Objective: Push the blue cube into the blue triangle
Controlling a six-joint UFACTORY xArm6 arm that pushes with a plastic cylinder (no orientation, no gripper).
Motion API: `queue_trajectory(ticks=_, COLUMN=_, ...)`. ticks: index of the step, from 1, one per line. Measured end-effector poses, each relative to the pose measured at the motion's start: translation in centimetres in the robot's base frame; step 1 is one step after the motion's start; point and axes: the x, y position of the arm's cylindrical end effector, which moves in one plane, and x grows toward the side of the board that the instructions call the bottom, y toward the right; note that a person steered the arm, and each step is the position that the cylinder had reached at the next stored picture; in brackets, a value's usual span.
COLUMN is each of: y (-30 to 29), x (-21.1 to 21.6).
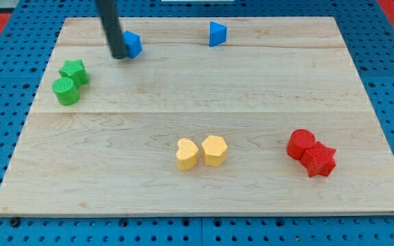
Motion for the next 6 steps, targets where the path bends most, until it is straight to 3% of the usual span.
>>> queue_trajectory(ticks=1, y=0.3, x=-2.0)
queue_trajectory(ticks=2, y=-3.3, x=-3.3)
queue_trajectory(ticks=3, y=0.5, x=-5.5)
queue_trajectory(ticks=4, y=9.8, x=-5.0)
queue_trajectory(ticks=6, y=11.7, x=-4.8)
